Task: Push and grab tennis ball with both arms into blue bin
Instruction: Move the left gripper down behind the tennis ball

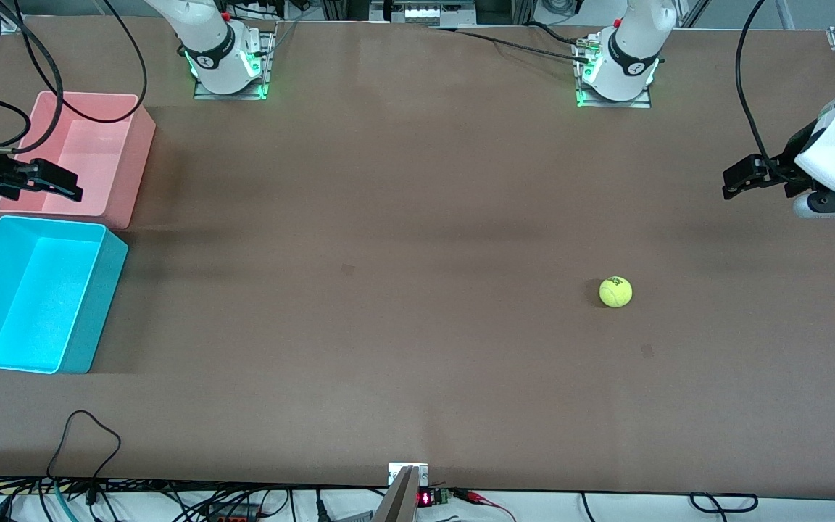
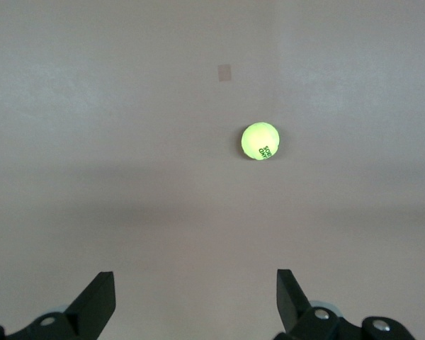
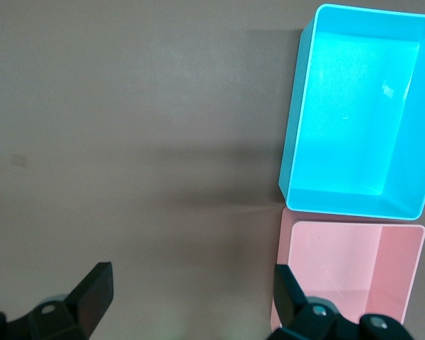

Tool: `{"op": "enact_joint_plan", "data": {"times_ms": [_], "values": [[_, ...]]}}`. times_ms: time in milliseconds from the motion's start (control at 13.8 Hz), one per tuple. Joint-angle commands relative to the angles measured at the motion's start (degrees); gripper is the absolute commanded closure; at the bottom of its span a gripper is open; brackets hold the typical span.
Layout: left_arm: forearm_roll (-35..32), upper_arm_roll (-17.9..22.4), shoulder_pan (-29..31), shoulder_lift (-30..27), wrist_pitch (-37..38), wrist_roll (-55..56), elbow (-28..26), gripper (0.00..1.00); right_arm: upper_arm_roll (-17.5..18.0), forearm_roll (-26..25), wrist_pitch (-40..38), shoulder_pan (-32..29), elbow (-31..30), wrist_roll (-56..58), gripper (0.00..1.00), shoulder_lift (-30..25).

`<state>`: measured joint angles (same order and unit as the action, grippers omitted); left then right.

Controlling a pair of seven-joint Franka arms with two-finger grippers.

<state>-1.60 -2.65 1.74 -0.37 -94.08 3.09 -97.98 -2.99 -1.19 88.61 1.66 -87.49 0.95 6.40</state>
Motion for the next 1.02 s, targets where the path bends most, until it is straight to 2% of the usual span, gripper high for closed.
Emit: {"op": "enact_joint_plan", "data": {"times_ms": [0, 218, 291, 364, 509, 582, 655, 727, 945], "values": [[0.9, -0.3, 1.2, -1.7, 0.2, -1.2, -1.7, 0.00, 0.1, 0.9, -0.5, -0.2, 0.7, 0.0, 0.00, -0.1], [0.7, -0.2, 1.4, -1.0, 0.1, -1.5, -2.3, 0.00, 0.1, 0.9, -0.6, -0.2, 0.7, 0.0, 0.00, -0.1], [0.7, -0.2, 2.1, 0.8, -0.5, -1.8, -3.2, 0.03, 0.1, 0.9, -0.5, -0.1, 0.7, 0.0, 0.00, 0.0], [0.6, -0.2, 3.1, 2.8, -1.8, -2.6, -3.6, 0.17, 0.1, 0.9, -0.3, -0.1, 0.7, 0.0, 0.00, 0.0], [0.6, -0.2, 3.3, 6.5, -4.8, -4.1, -4.3, 0.53, 0.2, 0.8, -0.3, -0.1, 0.7, -0.1, 0.00, 0.1], [0.6, -0.2, 3.3, 8.3, -5.4, -4.5, -4.3, 0.76, 0.2, 0.9, -0.3, -0.3, 0.7, -0.1, 0.00, 0.5], [0.6, -0.2, 3.3, 10.4, -6.7, -5.9, -4.2, 0.88, 0.2, 0.9, -0.3, -0.3, 0.7, -0.1, 0.00, 0.5], [0.6, -0.2, 3.4, 12.0, -8.3, -8.8, -4.2, 0.97, 0.2, 0.8, -0.4, -0.3, 0.7, -0.1, 0.00, 0.6], [0.7, -0.2, 3.4, 17.3, -10.6, -27.1, -3.9, 1.00, 0.2, 0.4, -0.8, 0.1, 0.6, 0.3, 0.00, 2.2]]}}
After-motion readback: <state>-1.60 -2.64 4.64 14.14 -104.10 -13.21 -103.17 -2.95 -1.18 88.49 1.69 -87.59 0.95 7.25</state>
